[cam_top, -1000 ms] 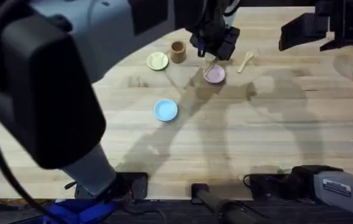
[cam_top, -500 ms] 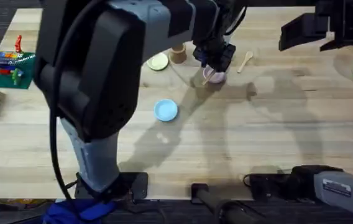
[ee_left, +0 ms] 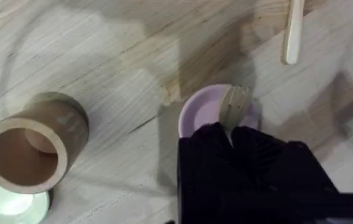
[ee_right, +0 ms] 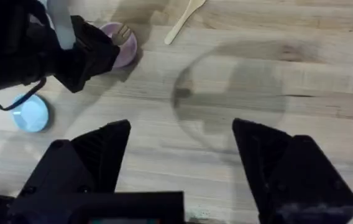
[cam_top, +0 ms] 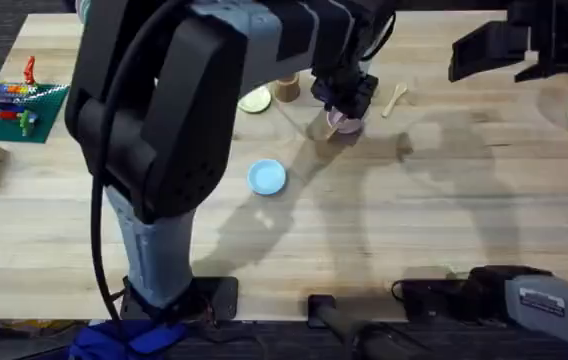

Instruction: Pick up a utensil and set it on the pink plate, then put the other utensil in the container.

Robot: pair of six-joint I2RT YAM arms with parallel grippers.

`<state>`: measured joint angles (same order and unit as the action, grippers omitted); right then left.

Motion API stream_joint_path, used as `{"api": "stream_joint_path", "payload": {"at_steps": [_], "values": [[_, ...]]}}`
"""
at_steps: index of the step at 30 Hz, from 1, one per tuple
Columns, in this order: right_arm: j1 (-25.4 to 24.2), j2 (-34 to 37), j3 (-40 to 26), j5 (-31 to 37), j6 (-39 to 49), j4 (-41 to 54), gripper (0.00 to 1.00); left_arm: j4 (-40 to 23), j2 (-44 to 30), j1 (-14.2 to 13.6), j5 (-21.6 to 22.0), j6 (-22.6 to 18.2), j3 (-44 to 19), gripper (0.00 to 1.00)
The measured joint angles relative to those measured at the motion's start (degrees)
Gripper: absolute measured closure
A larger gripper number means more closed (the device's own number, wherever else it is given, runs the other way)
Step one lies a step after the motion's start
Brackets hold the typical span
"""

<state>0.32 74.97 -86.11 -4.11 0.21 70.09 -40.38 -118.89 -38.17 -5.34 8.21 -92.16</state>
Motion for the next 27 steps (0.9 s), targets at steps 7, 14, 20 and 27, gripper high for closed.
{"api": "stream_joint_path", "payload": {"at_steps": [7, 14, 20, 27], "values": [[0.0, 0.0, 0.0, 0.0, 0.0, 0.0, 0.005, 0.1, 0.0, 0.0, 0.0, 0.0, 0.0, 0.842], [0.0, 0.0, 0.0, 0.0, 0.0, 0.0, 0.005, 0.8, 0.0, 0.0, 0.0, 0.3, 0.0, 0.444], [0.0, 0.0, 0.0, 0.0, 0.0, 0.0, 0.005, 0.8, 0.0, 0.0, 0.0, 0.4, 0.0, 0.175], [0.0, 0.0, 0.0, 0.0, 0.0, 0.0, 0.006, 0.8, 0.0, 0.0, 0.0, 0.5, 0.0, 0.017]]}}
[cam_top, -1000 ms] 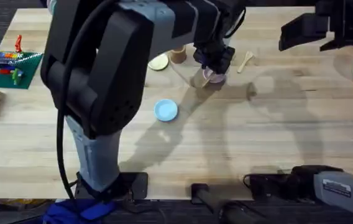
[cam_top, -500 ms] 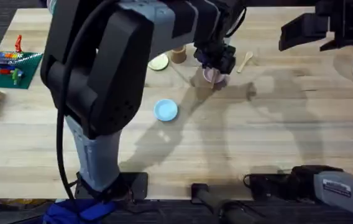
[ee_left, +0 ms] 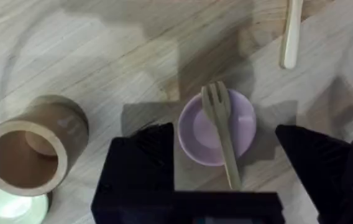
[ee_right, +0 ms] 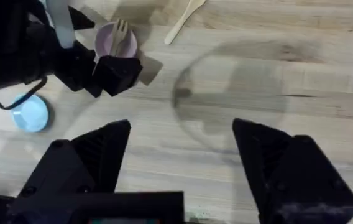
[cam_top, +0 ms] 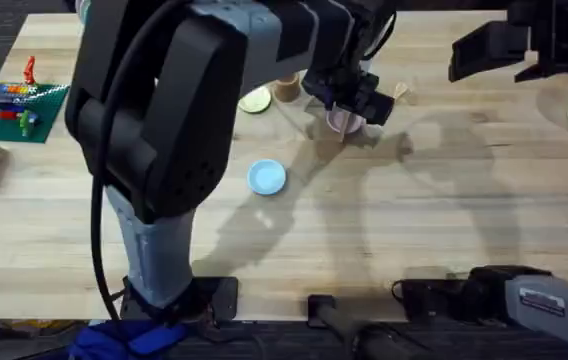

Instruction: Pick up a utensil and set it on the pink plate, then put the other utensil in the container.

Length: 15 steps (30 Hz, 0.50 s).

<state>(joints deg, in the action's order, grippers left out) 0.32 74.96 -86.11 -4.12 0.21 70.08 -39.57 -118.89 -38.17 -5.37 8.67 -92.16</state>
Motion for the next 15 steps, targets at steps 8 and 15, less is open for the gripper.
{"api": "stream_joint_path", "payload": {"at_steps": [8, 15], "values": [[0.0, 0.0, 0.0, 0.0, 0.0, 0.0, 0.005, -0.9, 0.0, 0.0, 0.0, 0.0, -0.4, 0.005], [0.0, 0.0, 0.0, 0.0, 0.0, 0.0, 0.005, -5.3, 0.5, 0.1, 2.9, 0.0, -4.0, 0.006]]}}
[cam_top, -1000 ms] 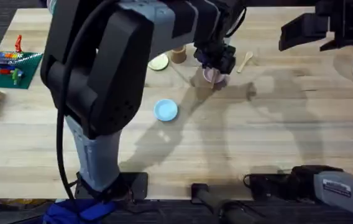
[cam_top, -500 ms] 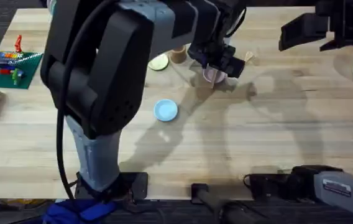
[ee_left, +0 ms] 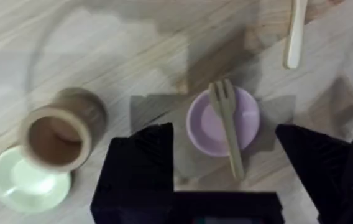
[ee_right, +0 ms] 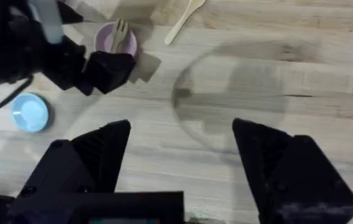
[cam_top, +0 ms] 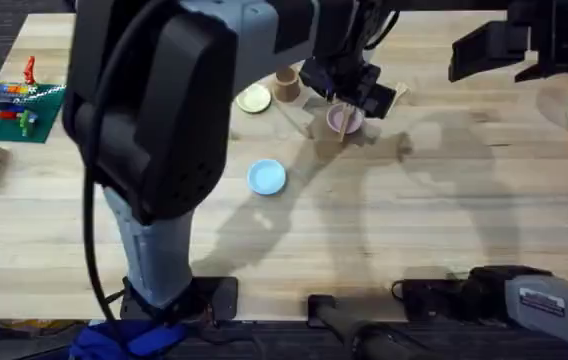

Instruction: Pick up a utensil and set it on the pink plate, then put the other utensil in the container.

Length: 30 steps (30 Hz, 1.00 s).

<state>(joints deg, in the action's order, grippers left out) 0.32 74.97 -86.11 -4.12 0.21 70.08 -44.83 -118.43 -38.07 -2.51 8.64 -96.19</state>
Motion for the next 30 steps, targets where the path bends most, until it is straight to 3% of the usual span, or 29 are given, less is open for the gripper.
{"api": "stream_joint_path", "payload": {"at_steps": [6, 17, 22, 26, 30], "values": [[0.0, 0.0, 0.0, 0.0, 0.0, 0.0, 0.005, -3.0, 6.5, 1.4, 2.9, 0.0, -0.2, 0.006], [0.0, 0.0, 0.0, 0.0, 0.0, 0.0, 0.005, -10.4, 19.8, 8.6, 4.3, 1.3, -1.0, 0.007], [0.0, 0.0, 0.0, 0.0, 0.0, 0.0, 0.005, -13.4, 24.0, 9.7, 5.8, 2.0, -0.7, 0.007], [0.0, 0.0, 0.0, 0.0, 0.0, 0.0, 0.005, -13.5, 29.8, 10.4, 7.2, 2.3, 3.7, 0.007], [0.0, 0.0, 0.0, 0.0, 0.0, 0.0, 0.005, -13.4, 37.0, 12.8, 8.3, 2.4, 10.7, 0.008]]}}
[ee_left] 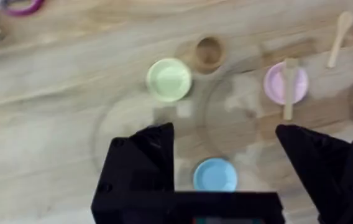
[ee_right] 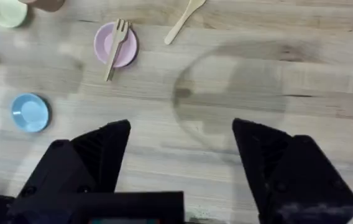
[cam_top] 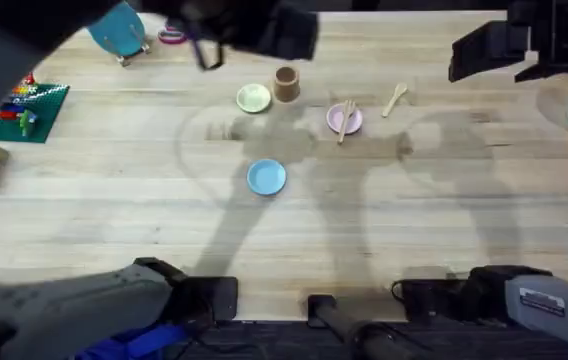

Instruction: Pick up a utensil and set it on the pink plate, then put the other utensil in the container.

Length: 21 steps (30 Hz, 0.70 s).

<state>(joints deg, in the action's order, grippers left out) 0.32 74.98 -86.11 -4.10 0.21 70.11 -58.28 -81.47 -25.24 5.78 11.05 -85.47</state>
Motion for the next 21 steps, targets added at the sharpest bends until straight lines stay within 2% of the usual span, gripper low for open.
{"api": "stream_joint_path", "payload": {"at_steps": [7, 13, 17, 21], "values": [[0.0, 0.0, 0.0, 0.0, 0.0, 0.0, 0.005, 1.6, 12.3, 5.1, 0.5, 0.2, 9.0, 0.008], [0.0, 0.0, 0.0, 0.0, 0.0, 0.0, 0.005, 5.6, 22.9, 7.4, 0.0, -0.1, 13.6, 0.007], [0.0, 0.2, 0.0, 0.0, 0.0, 0.0, 0.005, 6.0, 26.0, 8.8, -1.1, -0.7, 16.2, 0.007], [0.0, 0.7, 0.0, 0.0, 0.0, 0.0, 0.005, 7.2, 25.9, 11.0, -4.7, -4.4, 18.6, 0.009]]}}
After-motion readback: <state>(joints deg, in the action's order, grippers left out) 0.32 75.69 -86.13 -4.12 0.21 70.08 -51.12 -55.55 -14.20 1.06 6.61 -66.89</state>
